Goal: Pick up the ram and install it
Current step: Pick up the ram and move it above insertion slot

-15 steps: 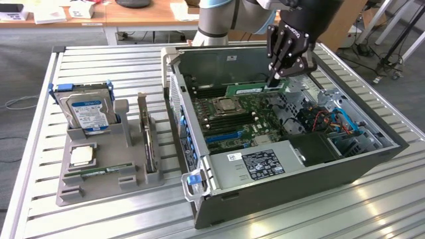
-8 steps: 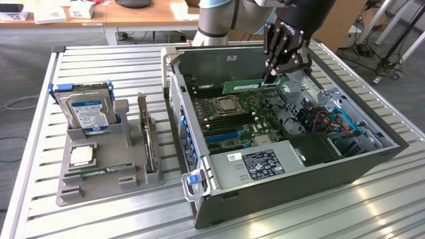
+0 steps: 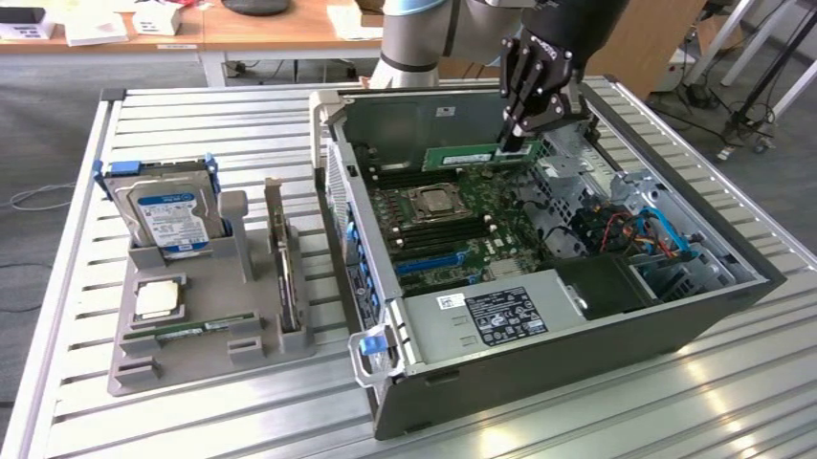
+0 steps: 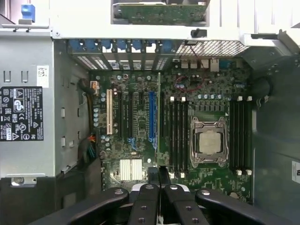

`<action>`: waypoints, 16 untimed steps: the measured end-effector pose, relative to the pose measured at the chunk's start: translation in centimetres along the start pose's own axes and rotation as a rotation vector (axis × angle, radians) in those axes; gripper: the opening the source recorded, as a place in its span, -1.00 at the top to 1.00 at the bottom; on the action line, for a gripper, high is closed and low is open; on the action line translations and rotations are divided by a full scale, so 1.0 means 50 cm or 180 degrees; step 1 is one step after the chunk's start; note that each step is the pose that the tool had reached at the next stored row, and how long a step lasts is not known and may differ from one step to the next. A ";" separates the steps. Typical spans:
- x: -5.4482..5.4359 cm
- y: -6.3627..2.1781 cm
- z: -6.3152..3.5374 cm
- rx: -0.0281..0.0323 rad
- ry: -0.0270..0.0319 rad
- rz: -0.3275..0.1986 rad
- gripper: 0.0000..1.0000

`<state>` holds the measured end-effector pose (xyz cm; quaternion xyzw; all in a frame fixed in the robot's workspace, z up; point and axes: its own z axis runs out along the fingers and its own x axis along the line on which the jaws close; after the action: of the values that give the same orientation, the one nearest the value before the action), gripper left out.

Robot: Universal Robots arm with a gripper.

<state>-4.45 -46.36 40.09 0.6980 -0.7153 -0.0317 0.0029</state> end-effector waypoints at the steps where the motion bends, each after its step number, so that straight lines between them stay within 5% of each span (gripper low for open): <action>1: -0.005 0.000 0.001 0.0000 -0.0003 0.0000 0.76; 16: -0.063 0.001 0.011 -0.0001 -0.0060 -0.0003 0.76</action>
<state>-4.45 -43.20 39.67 0.6980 -0.7150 -0.0384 -0.0037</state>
